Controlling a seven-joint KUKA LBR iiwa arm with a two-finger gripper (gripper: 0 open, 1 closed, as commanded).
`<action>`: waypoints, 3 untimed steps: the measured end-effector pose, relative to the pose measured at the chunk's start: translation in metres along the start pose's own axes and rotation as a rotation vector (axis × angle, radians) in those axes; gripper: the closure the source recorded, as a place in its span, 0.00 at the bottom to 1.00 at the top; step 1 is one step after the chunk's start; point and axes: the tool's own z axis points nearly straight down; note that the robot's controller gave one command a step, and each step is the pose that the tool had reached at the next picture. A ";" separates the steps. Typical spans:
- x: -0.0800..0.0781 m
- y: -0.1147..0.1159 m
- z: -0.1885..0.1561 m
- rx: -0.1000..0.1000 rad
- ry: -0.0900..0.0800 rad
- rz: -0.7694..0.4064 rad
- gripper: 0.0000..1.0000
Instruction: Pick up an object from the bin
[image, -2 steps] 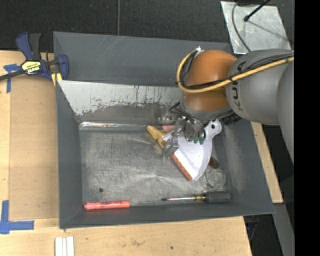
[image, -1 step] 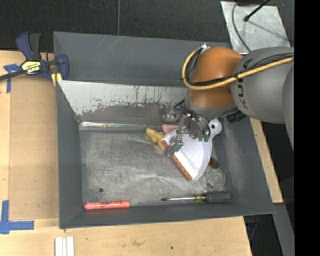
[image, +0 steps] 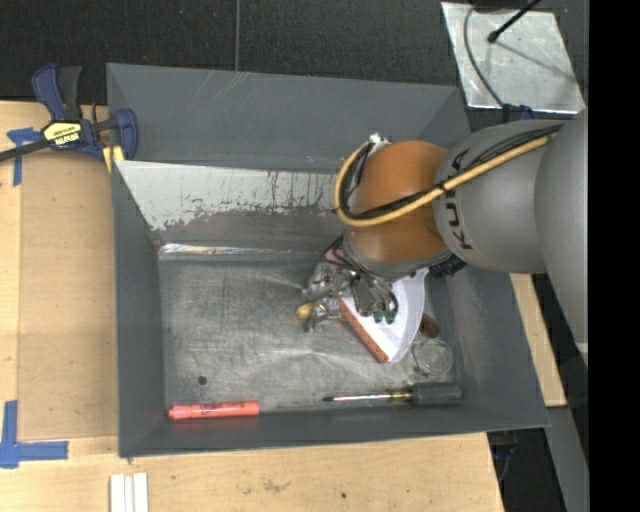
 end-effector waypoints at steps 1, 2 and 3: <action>0.000 0.000 0.000 0.000 0.000 0.001 1.00; 0.000 -0.011 -0.068 0.000 0.003 -0.023 1.00; 0.000 -0.011 -0.068 0.000 0.003 -0.023 1.00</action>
Offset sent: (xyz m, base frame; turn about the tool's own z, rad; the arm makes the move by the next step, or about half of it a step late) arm -0.0009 -0.0110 0.0679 -0.0255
